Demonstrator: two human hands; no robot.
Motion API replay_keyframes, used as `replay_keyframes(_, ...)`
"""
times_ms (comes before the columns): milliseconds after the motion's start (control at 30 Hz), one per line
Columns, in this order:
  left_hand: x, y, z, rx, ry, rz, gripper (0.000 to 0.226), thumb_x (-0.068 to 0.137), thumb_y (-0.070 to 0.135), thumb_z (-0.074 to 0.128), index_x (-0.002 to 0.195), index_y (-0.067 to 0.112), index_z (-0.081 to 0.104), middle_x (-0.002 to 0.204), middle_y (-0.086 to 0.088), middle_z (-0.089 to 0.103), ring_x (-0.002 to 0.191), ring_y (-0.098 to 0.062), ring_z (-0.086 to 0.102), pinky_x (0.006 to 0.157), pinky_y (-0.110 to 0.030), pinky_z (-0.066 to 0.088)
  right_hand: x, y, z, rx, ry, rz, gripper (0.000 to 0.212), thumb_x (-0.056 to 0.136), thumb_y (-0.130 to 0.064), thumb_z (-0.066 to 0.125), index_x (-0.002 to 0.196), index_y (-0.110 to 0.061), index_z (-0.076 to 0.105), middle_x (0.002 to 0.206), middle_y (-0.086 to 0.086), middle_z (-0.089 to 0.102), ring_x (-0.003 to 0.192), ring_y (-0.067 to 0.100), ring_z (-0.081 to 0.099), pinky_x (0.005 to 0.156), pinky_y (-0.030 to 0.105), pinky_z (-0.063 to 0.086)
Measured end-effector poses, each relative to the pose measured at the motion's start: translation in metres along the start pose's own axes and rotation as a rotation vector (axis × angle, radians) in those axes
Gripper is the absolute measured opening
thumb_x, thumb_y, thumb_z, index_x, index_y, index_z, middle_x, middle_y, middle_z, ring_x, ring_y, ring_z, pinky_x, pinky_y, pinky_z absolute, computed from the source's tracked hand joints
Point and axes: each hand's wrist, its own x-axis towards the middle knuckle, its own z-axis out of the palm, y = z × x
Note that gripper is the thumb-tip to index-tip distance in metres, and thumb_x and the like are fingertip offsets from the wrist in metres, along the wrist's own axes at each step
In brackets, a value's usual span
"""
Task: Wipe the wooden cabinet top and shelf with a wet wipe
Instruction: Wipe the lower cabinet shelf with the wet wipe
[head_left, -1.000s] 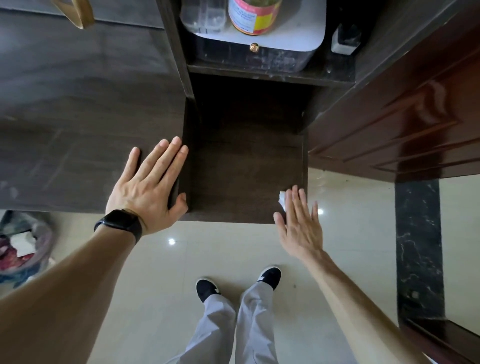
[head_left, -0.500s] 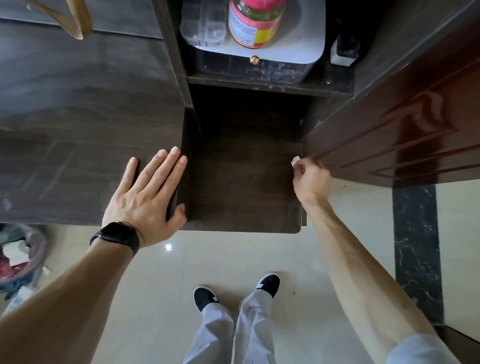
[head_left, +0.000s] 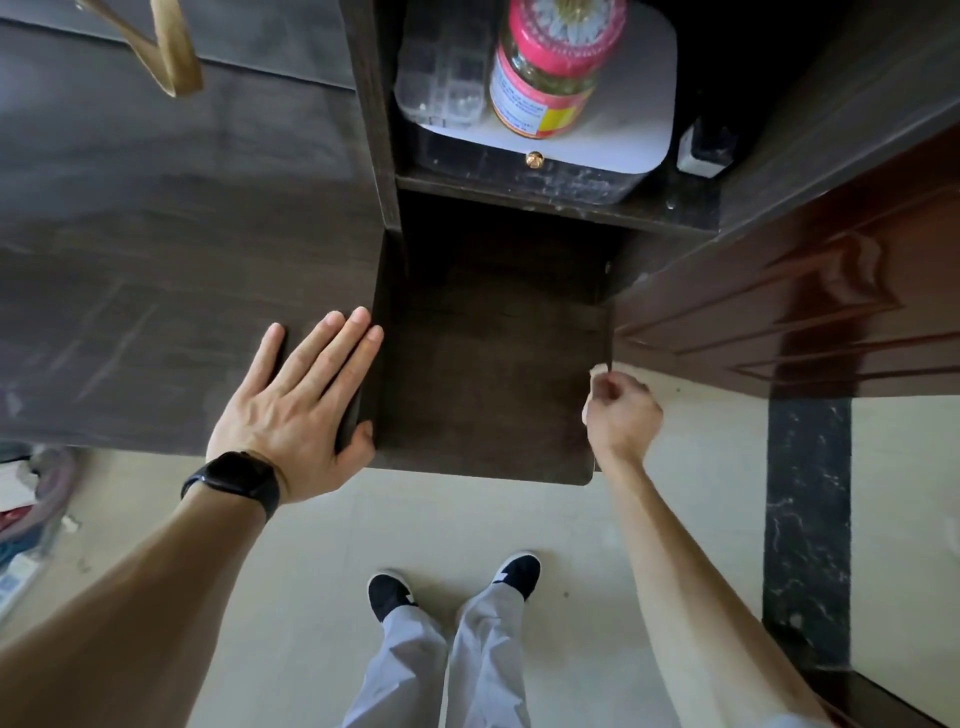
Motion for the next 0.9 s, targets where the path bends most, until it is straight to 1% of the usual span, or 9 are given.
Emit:
replay_keyframes(100, 0.001, -0.001, -0.001, -0.009, -0.003, 0.008, 0.086, 0.082, 0.046, 0.041, 0.16, 0.018, 0.017, 0.168, 0.001, 0.011, 0.154, -0.018, 0.012, 0.123, -0.054, 0.013, -0.003, 0.001, -0.007, 0.002, -0.022, -0.011, 0.016, 0.091, -0.023, 0.065, 0.091, -0.014, 0.077, 0.087, 0.011, 0.074, 0.084, 0.03, 0.067, 0.066, 0.021, 0.037)
replay_keyframes(233, -0.001, -0.003, 0.004, 0.001, 0.013, 0.012, 0.087, 0.082, 0.047, 0.041, 0.16, 0.019, 0.016, 0.168, 0.001, 0.01, 0.154, -0.017, 0.01, 0.123, -0.054, 0.012, 0.065, -0.047, 0.007, -0.014, 0.0, 0.046, 0.014, 0.088, -0.026, 0.069, 0.097, -0.019, 0.078, 0.094, 0.009, 0.076, 0.093, 0.027, 0.07, 0.075, 0.023, 0.046)
replay_keyframes(300, 0.001, -0.003, 0.005, 0.001, 0.027, 0.014, 0.087, 0.082, 0.047, 0.041, 0.16, 0.019, 0.016, 0.168, 0.001, 0.01, 0.154, -0.017, 0.01, 0.124, -0.054, 0.012, 0.079, -0.055, 0.011, 0.023, 0.013, 0.085, 0.012, 0.086, -0.022, 0.072, 0.097, -0.019, 0.077, 0.096, 0.007, 0.076, 0.094, 0.025, 0.071, 0.074, 0.021, 0.046)
replay_keyframes(433, 0.0, -0.002, 0.003, -0.012, 0.003, 0.006, 0.087, 0.082, 0.047, 0.042, 0.16, 0.019, 0.015, 0.168, 0.001, 0.01, 0.154, -0.017, 0.01, 0.123, -0.053, 0.012, 0.024, -0.015, -0.002, 0.015, -0.028, 0.054, 0.017, 0.092, -0.032, 0.064, 0.089, -0.019, 0.076, 0.077, 0.005, 0.074, 0.086, 0.024, 0.068, 0.076, 0.024, 0.048)
replay_keyframes(500, 0.0, -0.001, 0.002, -0.007, 0.003, 0.001, 0.087, 0.082, 0.047, 0.041, 0.16, 0.019, 0.015, 0.168, 0.001, 0.01, 0.154, -0.017, 0.011, 0.123, -0.054, 0.013, 0.004, -0.002, -0.008, 0.008, -0.071, 0.031, 0.021, 0.093, -0.032, 0.062, 0.087, -0.017, 0.075, 0.077, 0.005, 0.074, 0.083, 0.023, 0.068, 0.075, 0.024, 0.047)
replay_keyframes(633, 0.0, -0.002, 0.003, -0.004, -0.002, 0.006, 0.088, 0.082, 0.048, 0.04, 0.16, 0.019, 0.014, 0.168, 0.002, 0.008, 0.154, -0.018, 0.01, 0.123, -0.054, 0.013, 0.039, -0.028, -0.005, -0.005, -0.055, 0.108, 0.019, 0.091, -0.038, 0.064, 0.087, -0.023, 0.076, 0.07, -0.003, 0.07, 0.069, 0.015, 0.062, 0.069, 0.019, 0.043)
replay_keyframes(700, -0.001, -0.004, 0.005, 0.003, 0.008, 0.002, 0.087, 0.082, 0.048, 0.04, 0.16, 0.019, 0.013, 0.168, 0.002, 0.008, 0.154, -0.017, 0.01, 0.123, -0.054, 0.013, 0.064, -0.05, 0.001, 0.088, -0.038, 0.182, 0.005, 0.088, -0.027, 0.069, 0.084, -0.027, 0.072, 0.077, -0.001, 0.072, 0.069, 0.016, 0.065, 0.066, 0.025, 0.051)
replay_keyframes(800, 0.001, -0.002, 0.003, 0.0, 0.012, 0.009, 0.086, 0.083, 0.048, 0.04, 0.16, 0.019, 0.014, 0.168, 0.002, 0.009, 0.154, -0.017, 0.01, 0.124, -0.053, 0.012, 0.065, -0.05, 0.006, 0.266, -0.024, 0.297, 0.02, 0.084, -0.005, 0.068, 0.077, -0.024, 0.066, 0.091, 0.006, 0.075, 0.069, 0.028, 0.071, 0.052, 0.036, 0.054)
replay_keyframes(900, 0.001, -0.002, 0.001, -0.018, 0.006, -0.003, 0.086, 0.083, 0.047, 0.04, 0.16, 0.02, 0.015, 0.168, 0.002, 0.01, 0.154, -0.017, 0.011, 0.124, -0.053, 0.011, 0.025, -0.02, 0.0, 0.236, -0.059, 0.27, 0.011, 0.083, -0.018, 0.071, 0.091, -0.026, 0.067, 0.083, 0.0, 0.076, 0.068, 0.023, 0.071, 0.065, 0.037, 0.058)
